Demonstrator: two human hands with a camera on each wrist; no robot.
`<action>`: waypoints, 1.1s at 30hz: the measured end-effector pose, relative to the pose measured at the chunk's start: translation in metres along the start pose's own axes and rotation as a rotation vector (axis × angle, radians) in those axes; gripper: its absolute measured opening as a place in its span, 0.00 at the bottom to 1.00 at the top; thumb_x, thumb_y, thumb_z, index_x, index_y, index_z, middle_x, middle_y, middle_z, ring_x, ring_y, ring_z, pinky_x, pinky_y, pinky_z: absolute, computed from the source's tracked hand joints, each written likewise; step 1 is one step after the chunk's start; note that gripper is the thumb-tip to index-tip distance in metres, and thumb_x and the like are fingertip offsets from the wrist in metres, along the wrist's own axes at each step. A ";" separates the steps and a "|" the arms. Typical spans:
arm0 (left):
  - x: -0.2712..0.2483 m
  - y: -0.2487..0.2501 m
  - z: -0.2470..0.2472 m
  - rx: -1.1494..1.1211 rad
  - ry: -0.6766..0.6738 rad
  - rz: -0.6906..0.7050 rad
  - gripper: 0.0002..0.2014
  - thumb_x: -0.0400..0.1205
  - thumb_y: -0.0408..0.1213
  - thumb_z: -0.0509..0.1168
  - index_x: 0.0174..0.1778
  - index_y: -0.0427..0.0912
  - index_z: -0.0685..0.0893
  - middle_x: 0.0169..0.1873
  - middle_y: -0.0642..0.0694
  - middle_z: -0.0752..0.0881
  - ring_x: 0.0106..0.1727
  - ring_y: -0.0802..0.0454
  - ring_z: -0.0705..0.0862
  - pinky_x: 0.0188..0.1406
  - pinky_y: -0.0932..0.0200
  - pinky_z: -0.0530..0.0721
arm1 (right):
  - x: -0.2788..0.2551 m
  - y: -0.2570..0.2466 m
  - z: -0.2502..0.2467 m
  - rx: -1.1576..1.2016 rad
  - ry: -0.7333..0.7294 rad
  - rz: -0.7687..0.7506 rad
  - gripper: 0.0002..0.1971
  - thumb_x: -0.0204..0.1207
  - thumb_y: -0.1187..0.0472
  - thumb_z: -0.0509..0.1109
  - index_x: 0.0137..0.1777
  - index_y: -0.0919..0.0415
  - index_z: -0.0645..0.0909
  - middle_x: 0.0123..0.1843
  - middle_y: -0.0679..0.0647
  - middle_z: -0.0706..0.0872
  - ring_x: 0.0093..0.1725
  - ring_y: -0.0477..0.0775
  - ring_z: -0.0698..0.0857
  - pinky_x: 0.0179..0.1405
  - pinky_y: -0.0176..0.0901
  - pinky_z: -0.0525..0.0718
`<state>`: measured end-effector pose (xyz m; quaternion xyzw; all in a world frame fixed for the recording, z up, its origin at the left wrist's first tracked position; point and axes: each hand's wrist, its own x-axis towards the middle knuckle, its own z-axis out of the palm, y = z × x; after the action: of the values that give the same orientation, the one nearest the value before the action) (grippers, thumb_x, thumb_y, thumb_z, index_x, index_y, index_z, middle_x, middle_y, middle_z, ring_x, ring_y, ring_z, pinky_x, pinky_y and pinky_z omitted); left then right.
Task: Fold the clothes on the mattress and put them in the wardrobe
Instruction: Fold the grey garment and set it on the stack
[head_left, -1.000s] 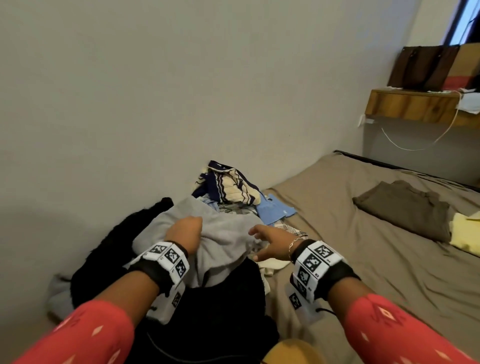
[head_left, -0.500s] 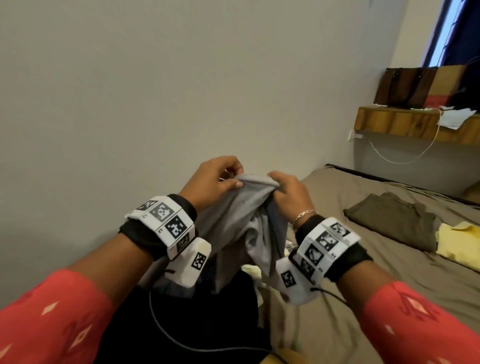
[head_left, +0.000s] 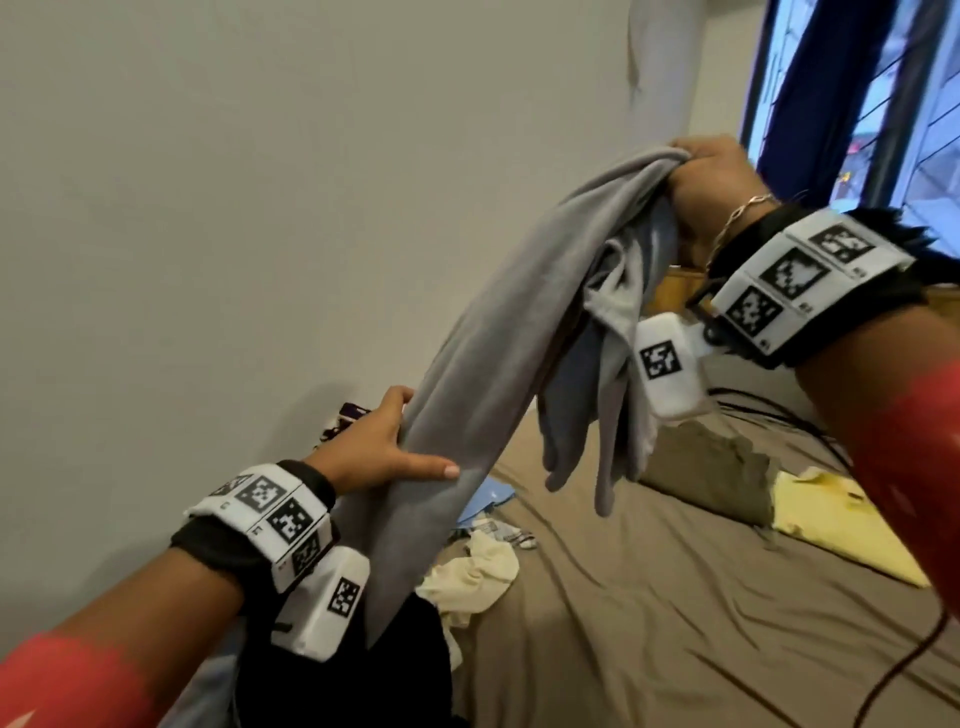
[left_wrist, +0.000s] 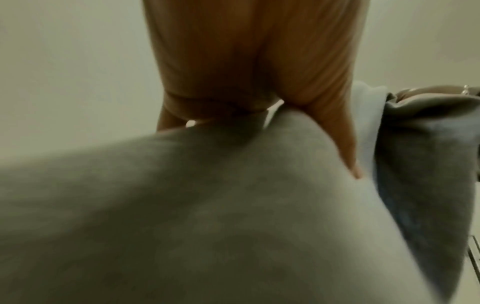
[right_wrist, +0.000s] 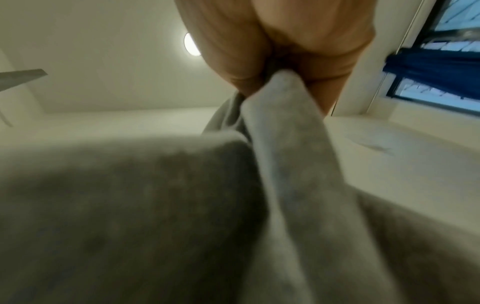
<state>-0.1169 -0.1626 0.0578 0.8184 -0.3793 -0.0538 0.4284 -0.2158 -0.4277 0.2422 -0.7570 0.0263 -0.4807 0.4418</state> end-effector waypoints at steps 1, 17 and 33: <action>0.002 -0.002 0.001 0.000 -0.049 -0.015 0.58 0.38 0.73 0.75 0.63 0.47 0.70 0.55 0.53 0.83 0.55 0.57 0.84 0.56 0.57 0.83 | 0.008 -0.004 -0.015 0.022 0.047 0.000 0.08 0.55 0.70 0.55 0.27 0.58 0.73 0.30 0.56 0.76 0.38 0.50 0.76 0.37 0.45 0.76; 0.136 0.177 0.042 -0.037 0.490 0.309 0.09 0.80 0.30 0.61 0.34 0.36 0.73 0.49 0.18 0.80 0.53 0.27 0.80 0.44 0.40 0.75 | -0.048 0.024 -0.229 -0.972 -0.006 0.451 0.13 0.82 0.62 0.59 0.54 0.73 0.78 0.59 0.74 0.80 0.45 0.66 0.83 0.41 0.49 0.80; 0.104 0.165 0.224 -0.412 -0.205 -0.271 0.10 0.84 0.30 0.52 0.39 0.36 0.77 0.37 0.37 0.80 0.35 0.44 0.78 0.35 0.55 0.78 | -0.204 0.147 -0.265 -0.852 -0.503 0.833 0.30 0.73 0.64 0.72 0.74 0.60 0.65 0.68 0.59 0.76 0.64 0.60 0.77 0.51 0.43 0.81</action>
<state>-0.2309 -0.4368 0.0637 0.7475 -0.2888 -0.2694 0.5341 -0.4674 -0.5931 0.0352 -0.8820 0.4020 -0.0243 0.2446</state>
